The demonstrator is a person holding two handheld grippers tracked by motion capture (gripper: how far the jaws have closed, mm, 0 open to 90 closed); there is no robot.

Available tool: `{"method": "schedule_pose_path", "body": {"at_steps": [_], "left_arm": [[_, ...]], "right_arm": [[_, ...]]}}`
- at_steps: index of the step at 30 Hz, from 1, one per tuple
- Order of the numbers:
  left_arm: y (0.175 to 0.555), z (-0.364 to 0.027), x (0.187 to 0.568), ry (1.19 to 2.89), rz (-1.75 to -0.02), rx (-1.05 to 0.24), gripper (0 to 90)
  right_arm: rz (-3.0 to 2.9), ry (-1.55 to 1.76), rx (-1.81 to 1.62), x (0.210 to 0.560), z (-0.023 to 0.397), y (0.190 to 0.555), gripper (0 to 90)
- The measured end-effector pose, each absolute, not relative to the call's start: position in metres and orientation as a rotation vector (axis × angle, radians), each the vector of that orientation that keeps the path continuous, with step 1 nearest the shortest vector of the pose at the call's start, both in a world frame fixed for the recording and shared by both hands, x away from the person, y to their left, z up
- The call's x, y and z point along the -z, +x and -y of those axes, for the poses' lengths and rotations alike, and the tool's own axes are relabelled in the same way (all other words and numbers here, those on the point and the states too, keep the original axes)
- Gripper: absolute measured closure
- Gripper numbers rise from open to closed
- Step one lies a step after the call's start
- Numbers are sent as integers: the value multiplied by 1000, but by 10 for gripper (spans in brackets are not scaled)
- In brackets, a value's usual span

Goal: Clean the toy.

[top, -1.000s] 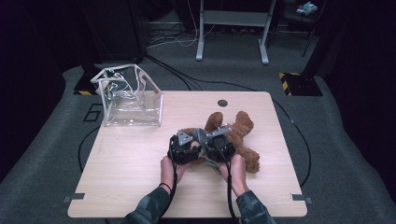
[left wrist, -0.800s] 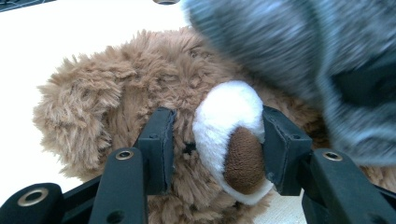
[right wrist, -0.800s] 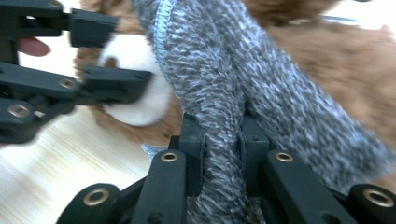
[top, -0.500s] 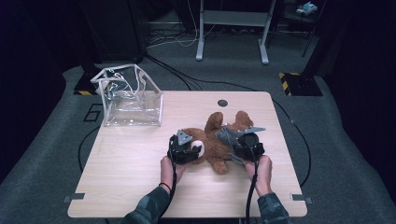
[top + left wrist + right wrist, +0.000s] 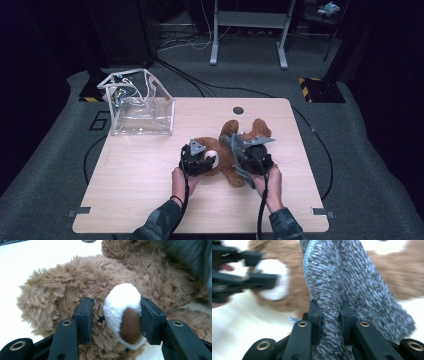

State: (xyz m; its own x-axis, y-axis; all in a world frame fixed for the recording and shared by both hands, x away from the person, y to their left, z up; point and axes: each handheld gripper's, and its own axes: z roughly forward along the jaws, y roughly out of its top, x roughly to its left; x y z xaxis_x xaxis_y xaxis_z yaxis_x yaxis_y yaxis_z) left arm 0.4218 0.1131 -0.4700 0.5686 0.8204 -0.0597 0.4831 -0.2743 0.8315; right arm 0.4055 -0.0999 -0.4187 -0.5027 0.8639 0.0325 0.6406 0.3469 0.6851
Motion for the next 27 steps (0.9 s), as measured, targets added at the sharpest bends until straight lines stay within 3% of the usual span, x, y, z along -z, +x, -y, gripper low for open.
{"method": "schedule_pose_path", "body": {"at_steps": [8,27], "left_arm": [[422,-114,470,1933,-1047,-482,504],[423,-114,470,1935,-1038,-479,504]], "right_arm": [[-2353,1272,-846,444,62,411,761],[-2233,1578,-852,452,156,406,761]]}}
